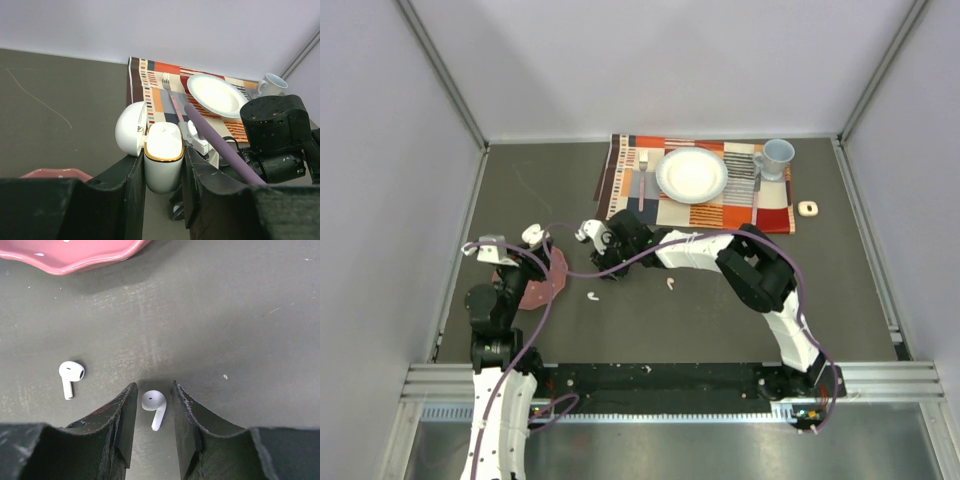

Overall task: Insert the wireless bluetooth earbuds into the charging case
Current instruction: Pick up the right earbud from the center of the board, then insert the right earbud into the right side groove of the charging case.

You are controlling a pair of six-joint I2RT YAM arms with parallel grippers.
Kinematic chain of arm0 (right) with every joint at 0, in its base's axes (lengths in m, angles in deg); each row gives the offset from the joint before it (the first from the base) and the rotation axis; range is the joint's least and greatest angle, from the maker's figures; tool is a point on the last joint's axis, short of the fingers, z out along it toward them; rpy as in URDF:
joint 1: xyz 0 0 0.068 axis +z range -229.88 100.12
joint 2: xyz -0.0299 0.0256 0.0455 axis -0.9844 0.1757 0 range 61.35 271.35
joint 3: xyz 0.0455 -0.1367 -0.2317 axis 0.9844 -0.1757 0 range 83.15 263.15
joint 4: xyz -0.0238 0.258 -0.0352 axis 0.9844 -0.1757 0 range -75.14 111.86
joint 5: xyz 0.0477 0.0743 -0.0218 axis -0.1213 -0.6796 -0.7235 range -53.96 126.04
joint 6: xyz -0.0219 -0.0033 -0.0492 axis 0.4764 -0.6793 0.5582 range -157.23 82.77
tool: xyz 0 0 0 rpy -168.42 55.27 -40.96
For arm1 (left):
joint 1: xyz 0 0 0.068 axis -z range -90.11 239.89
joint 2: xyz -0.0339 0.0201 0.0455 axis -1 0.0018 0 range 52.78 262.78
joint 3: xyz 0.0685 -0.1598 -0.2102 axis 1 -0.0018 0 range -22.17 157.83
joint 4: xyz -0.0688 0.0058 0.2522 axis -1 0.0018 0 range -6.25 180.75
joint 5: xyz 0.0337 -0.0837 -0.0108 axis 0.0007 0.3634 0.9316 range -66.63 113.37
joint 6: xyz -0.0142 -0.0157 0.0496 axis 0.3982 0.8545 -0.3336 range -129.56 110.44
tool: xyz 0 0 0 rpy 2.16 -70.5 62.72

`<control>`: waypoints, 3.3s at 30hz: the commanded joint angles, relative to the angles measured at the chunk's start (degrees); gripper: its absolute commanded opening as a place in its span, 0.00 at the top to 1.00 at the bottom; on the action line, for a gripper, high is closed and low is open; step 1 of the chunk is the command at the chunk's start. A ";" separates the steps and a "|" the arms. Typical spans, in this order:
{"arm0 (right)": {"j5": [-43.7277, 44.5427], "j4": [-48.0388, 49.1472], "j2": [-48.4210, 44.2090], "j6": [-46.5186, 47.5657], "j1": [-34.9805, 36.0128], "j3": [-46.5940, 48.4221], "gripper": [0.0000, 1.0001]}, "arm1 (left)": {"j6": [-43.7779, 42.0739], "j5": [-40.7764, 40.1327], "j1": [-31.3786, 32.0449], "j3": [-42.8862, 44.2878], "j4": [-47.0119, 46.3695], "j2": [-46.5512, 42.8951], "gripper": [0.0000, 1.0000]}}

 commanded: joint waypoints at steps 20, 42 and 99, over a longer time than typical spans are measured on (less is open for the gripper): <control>1.86 -3.99 -0.44 2.11 0.67 -1.70 0.67 | -0.16 0.19 -0.39 -0.15 -2.80 0.29 1.00; 3.18 0.14 -6.32 -9.66 -1.17 -4.16 0.92 | 0.19 1.42 -0.48 -0.33 -2.72 0.73 1.00; 32.54 46.90 -69.08 -12.21 12.97 -46.87 0.93 | 7.66 12.31 38.36 3.98 -48.50 30.96 1.00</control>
